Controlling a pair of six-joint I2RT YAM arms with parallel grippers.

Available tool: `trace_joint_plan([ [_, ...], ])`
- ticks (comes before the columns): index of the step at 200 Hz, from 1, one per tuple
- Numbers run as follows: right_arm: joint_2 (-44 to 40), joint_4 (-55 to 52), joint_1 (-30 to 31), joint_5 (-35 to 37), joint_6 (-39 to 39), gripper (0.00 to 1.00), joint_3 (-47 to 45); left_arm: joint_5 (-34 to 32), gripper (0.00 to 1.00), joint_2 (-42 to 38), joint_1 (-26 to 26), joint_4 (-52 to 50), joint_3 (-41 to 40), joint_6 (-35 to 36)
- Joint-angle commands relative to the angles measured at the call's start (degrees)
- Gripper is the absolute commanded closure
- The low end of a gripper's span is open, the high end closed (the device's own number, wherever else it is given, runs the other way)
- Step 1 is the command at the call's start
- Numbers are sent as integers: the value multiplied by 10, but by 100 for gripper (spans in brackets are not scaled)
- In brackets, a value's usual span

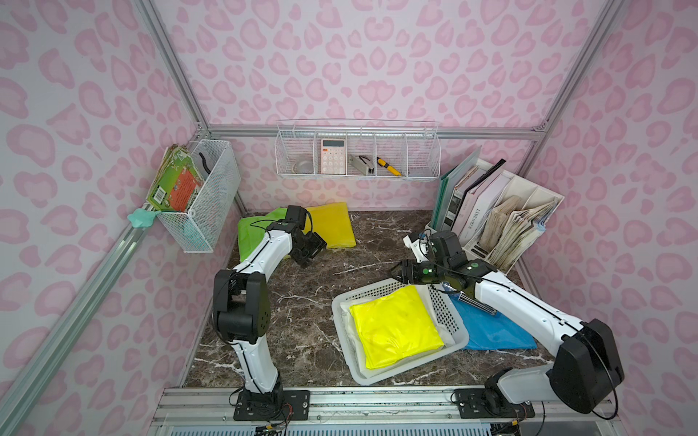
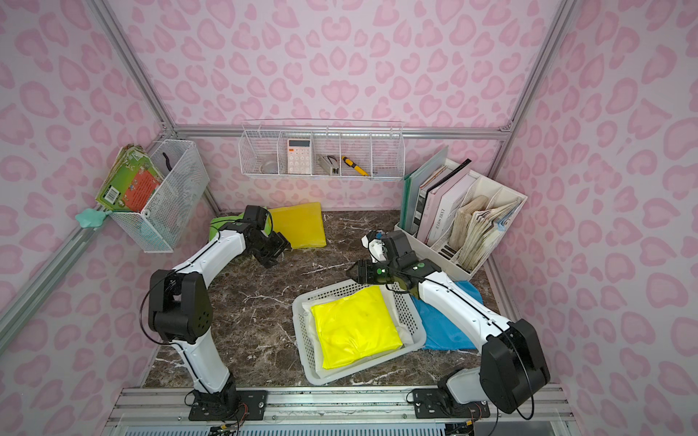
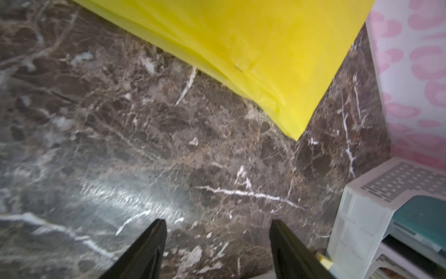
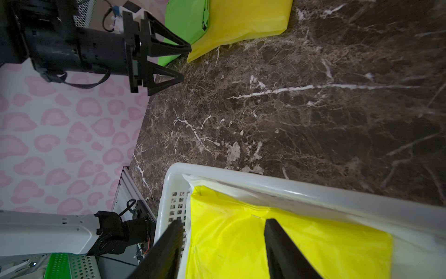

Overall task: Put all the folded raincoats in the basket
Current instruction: Move the raincoat to the center of the board.

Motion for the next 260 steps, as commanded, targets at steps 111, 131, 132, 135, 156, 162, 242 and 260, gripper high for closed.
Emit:
trace_joint_plan([
  [111,-23,-44,1,-16,-13,42,-4,-25,33,168,8,159,32,-124],
  [131,-20,-49,2,-15,-16,42,-10,-29,40,186,8,175,34,-134],
  [132,-20,-50,2,-15,-16,42,-10,-29,40,186,7,176,34,-135],
  [135,-19,-51,1,-16,-17,42,-11,-31,41,188,8,178,34,-137],
  [156,-18,-58,1,-17,-21,42,-14,-34,54,202,8,190,41,-149],
  [162,-18,-59,1,-16,-23,42,-15,-31,60,206,7,192,43,-151],
  [242,-12,-53,2,-27,-16,45,-7,-46,100,78,-28,204,-104,-186],
  [260,-10,-44,1,-30,-16,44,-3,-54,100,10,-54,210,-180,-216],
])
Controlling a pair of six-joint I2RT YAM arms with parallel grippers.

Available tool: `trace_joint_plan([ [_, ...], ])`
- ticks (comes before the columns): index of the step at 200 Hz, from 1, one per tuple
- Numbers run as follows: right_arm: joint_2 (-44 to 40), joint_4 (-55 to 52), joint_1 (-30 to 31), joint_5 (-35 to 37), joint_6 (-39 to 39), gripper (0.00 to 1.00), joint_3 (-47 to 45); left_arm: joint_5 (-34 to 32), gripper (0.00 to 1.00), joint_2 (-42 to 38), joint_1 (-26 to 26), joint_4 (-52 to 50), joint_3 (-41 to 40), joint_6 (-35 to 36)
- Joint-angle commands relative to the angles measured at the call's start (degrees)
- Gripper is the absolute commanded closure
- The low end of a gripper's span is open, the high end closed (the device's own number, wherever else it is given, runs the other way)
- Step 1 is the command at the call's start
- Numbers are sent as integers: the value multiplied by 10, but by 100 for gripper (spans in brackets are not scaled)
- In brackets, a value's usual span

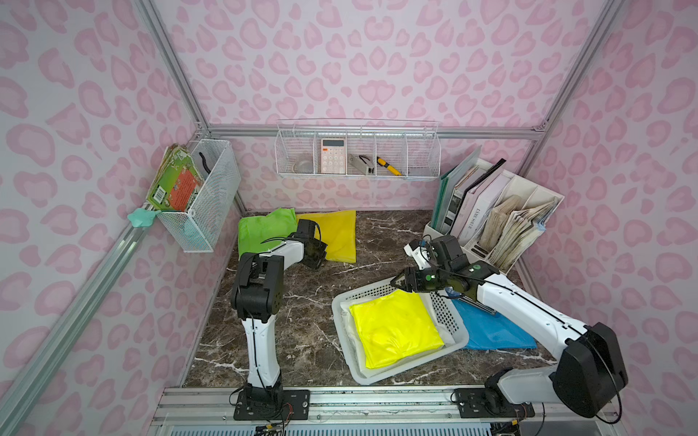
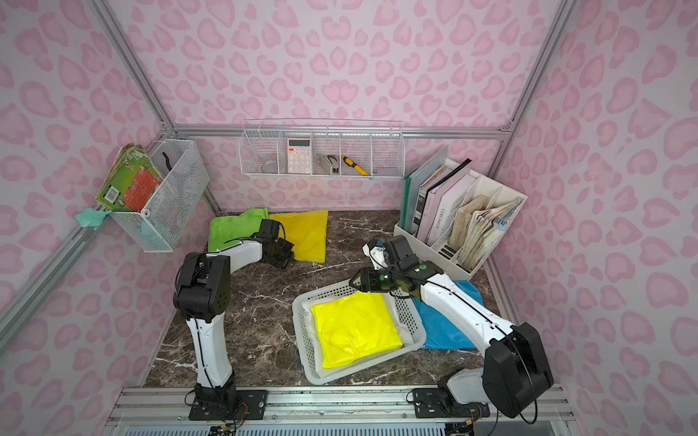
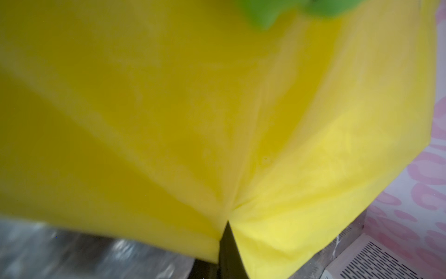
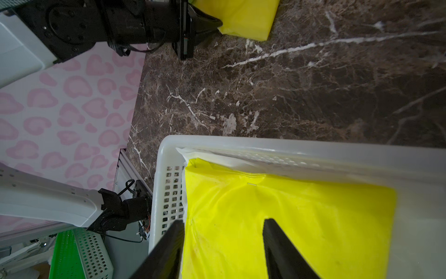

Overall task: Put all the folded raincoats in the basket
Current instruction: Move the raincoat to the center of the board, then pick up the raincoat from the center of the board.

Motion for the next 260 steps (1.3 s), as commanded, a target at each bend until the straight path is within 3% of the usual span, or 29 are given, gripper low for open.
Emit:
trace_joint_plan([
  [1,2,16,1,-10,-2,44,9,-14,100,-69,-27,-25,-72,-43],
  [30,32,21,0,-11,-4,42,30,-36,99,-164,-89,-30,-163,-76],
  [49,72,31,-1,-8,-5,39,60,-34,78,-198,-112,-39,-191,-77],
  [63,115,28,-3,5,-7,36,94,-15,57,-209,-114,-62,-190,-63],
  [89,213,9,-11,20,-11,32,172,-16,46,-243,-113,-133,-174,-12],
  [120,328,-16,-18,40,-37,29,283,-29,43,-293,-90,-200,-147,67],
  [160,473,-54,-41,28,-44,29,410,53,45,-316,-5,-230,-138,164],
  [181,511,-60,-45,48,-47,29,444,52,43,-326,18,-270,-123,206],
  [214,584,-64,-47,-9,-43,33,499,63,36,-337,56,-298,-119,235],
  [242,612,-54,-34,-12,-38,35,508,82,36,-355,90,-301,-137,246],
  [260,629,-57,-30,-20,-36,43,521,90,36,-369,109,-300,-150,251],
])
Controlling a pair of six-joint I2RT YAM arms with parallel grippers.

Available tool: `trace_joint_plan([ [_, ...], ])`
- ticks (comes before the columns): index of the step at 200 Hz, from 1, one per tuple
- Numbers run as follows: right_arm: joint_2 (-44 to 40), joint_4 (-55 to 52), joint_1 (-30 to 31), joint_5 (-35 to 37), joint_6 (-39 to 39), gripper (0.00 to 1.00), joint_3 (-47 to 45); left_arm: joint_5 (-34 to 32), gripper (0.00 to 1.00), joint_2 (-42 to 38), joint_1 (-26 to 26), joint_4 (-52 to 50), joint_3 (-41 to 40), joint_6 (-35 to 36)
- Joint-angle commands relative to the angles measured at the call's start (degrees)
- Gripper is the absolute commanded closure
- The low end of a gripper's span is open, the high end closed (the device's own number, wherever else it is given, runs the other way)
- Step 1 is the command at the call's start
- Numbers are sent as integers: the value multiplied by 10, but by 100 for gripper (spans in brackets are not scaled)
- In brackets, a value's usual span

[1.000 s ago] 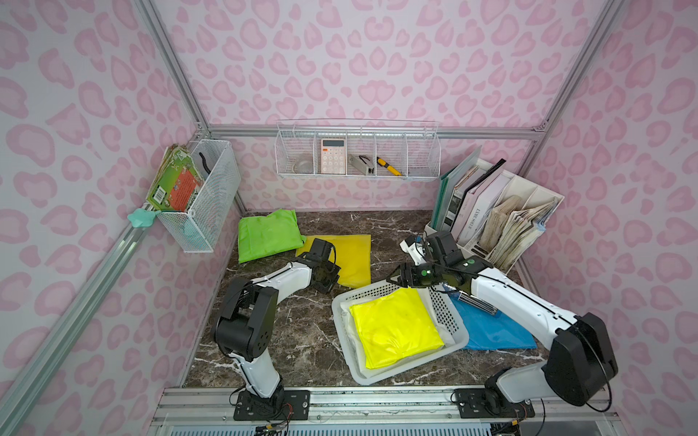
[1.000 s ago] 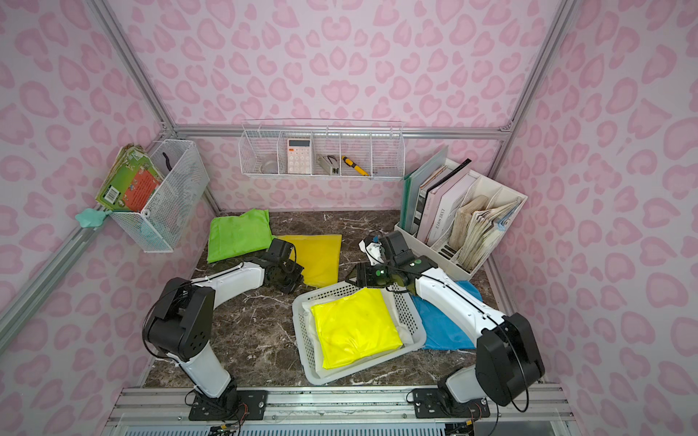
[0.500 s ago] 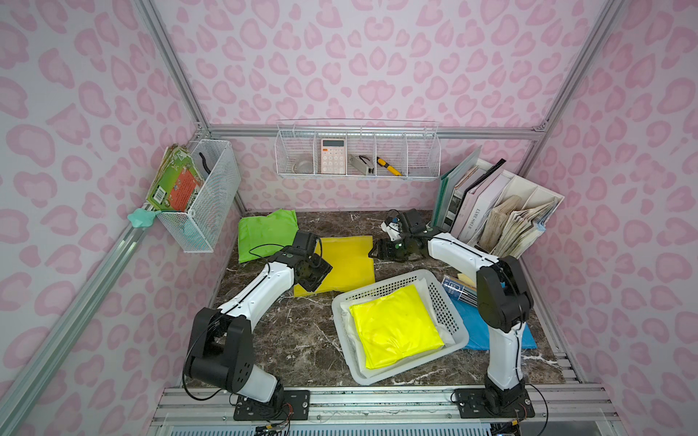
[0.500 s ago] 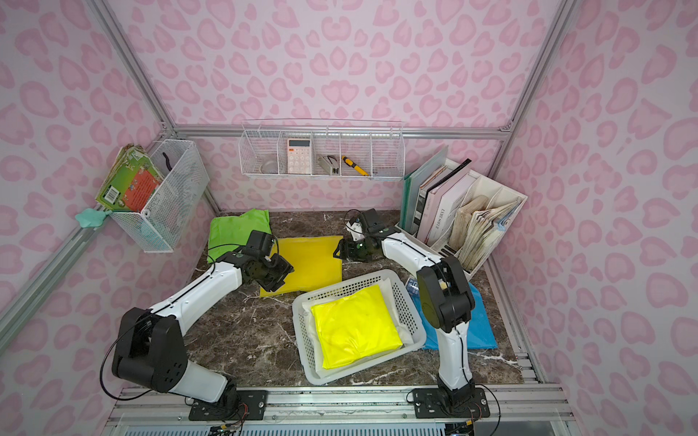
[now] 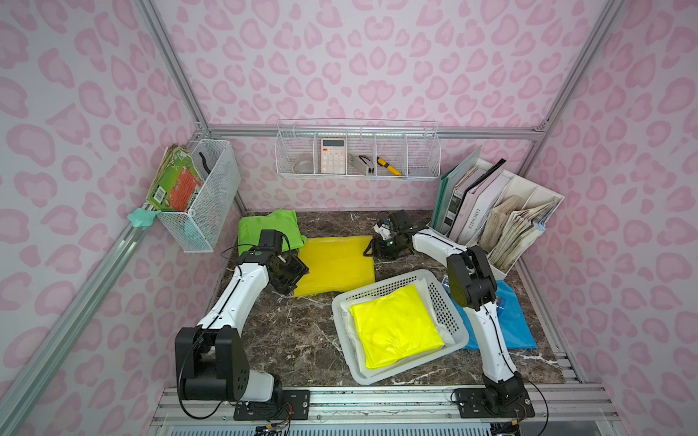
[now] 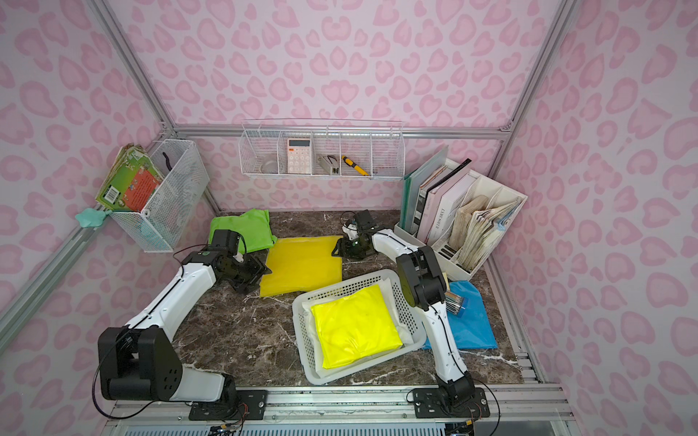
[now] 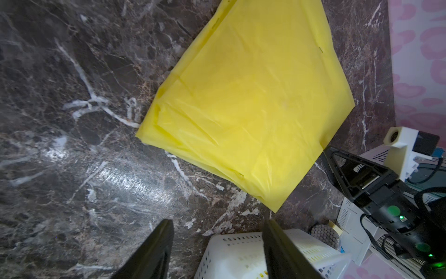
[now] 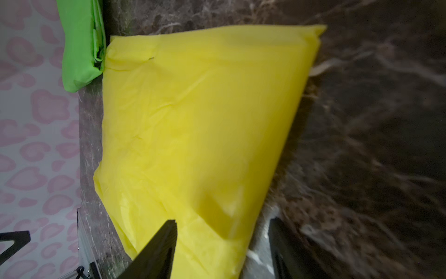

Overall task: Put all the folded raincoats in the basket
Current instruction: Pick up the raincoat from the center of the board.

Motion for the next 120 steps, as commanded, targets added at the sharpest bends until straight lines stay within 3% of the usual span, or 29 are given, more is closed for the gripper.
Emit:
trace_joint_plan([
  [1,25,-43,7,4,5,44,6,22,36,-15,18,-18,-12,23],
  [47,36,-42,15,0,1,72,21,30,36,-26,46,-27,-18,41],
  [72,32,-96,2,20,-36,93,40,40,36,-33,74,-46,-12,62],
  [90,24,-129,-12,34,-68,100,45,56,36,-29,89,-57,-3,80],
  [120,23,-188,-24,90,-114,100,62,103,33,4,91,-31,4,83],
])
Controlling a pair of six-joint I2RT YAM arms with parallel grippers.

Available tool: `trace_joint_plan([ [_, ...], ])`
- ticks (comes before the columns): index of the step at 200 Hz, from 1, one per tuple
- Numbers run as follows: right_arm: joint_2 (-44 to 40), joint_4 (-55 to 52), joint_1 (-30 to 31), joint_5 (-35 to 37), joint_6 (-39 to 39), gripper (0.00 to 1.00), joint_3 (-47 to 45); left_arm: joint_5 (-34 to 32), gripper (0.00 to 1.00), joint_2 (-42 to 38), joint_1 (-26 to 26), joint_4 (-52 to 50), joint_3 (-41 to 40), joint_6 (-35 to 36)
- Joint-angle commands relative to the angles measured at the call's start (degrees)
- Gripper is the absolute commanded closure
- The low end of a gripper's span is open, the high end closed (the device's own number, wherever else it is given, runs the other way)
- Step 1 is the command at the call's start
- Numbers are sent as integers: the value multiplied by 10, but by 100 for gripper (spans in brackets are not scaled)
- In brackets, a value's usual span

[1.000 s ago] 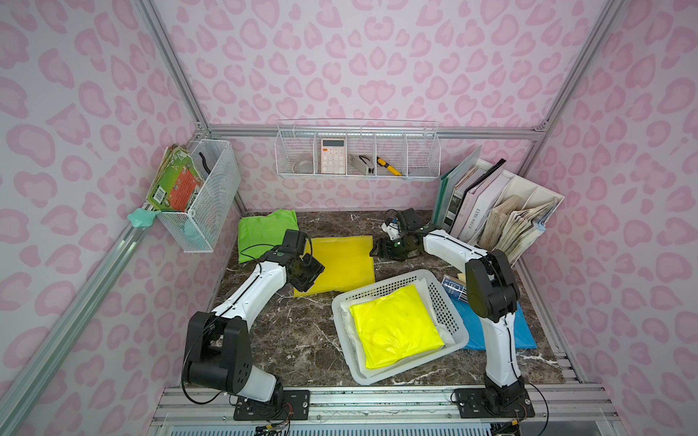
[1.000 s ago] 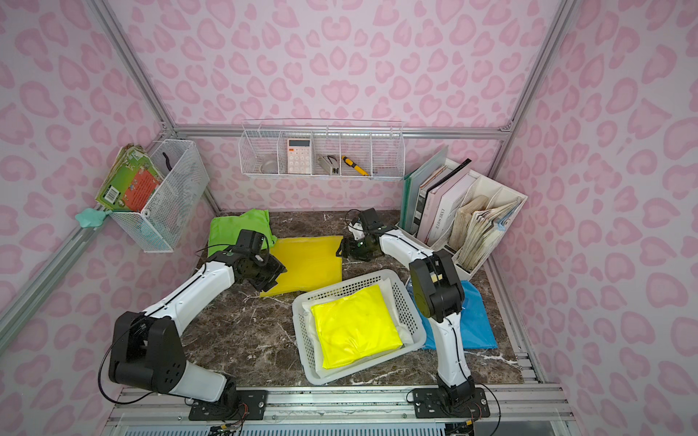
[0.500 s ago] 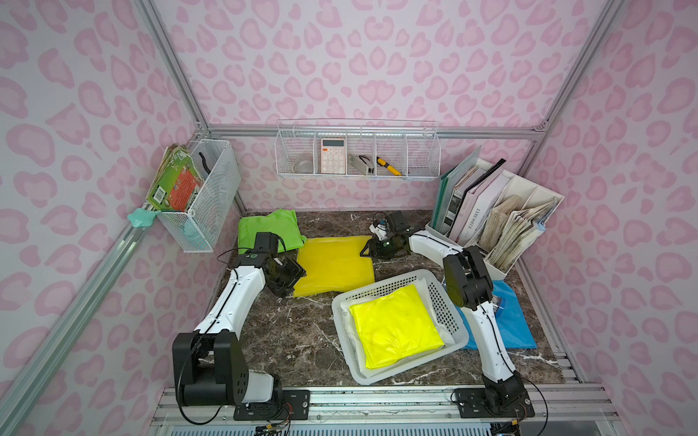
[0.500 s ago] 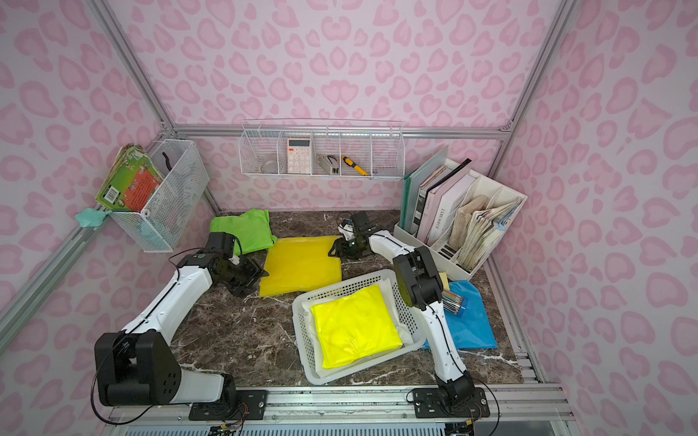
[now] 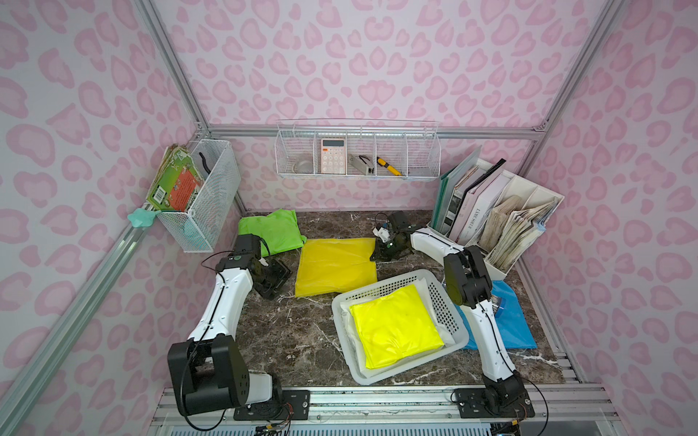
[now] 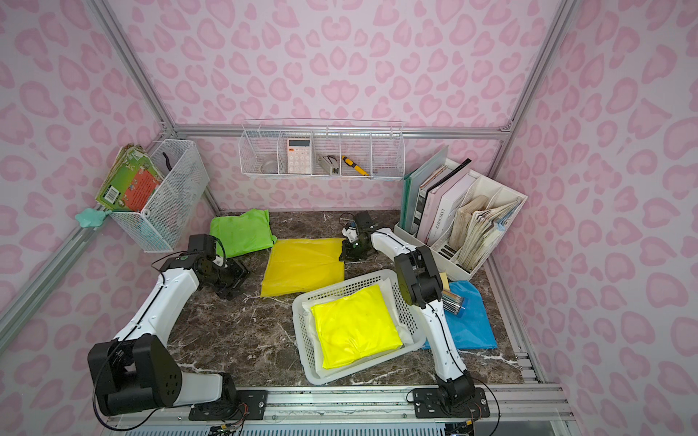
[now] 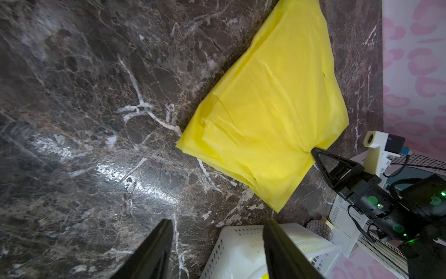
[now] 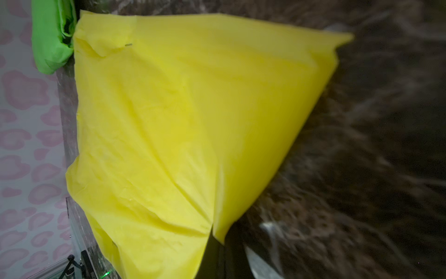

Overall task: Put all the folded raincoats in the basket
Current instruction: Pick up the raincoat from the center of the board.

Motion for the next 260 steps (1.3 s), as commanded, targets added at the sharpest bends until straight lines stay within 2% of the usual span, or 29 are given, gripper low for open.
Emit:
trace_joint_plan([
  [1,-2,-89,-6,74,-55,100,8,50,33,22,2,10,4,18],
  [42,5,-99,-7,88,-70,100,12,70,30,134,-6,60,44,7],
  [76,6,-101,-7,83,-67,100,17,43,28,206,-3,131,56,-11],
  [100,-1,-94,-8,85,-68,100,1,53,22,259,-3,143,98,1],
  [130,2,-92,-8,78,-66,100,-1,81,21,317,-4,178,132,10],
  [184,2,-99,-8,73,-67,100,12,120,28,393,-6,212,162,39],
  [219,5,-96,-8,72,-66,100,10,159,42,429,-17,226,177,39],
  [260,6,-96,-9,70,-65,100,8,113,49,405,-19,214,152,45],
])
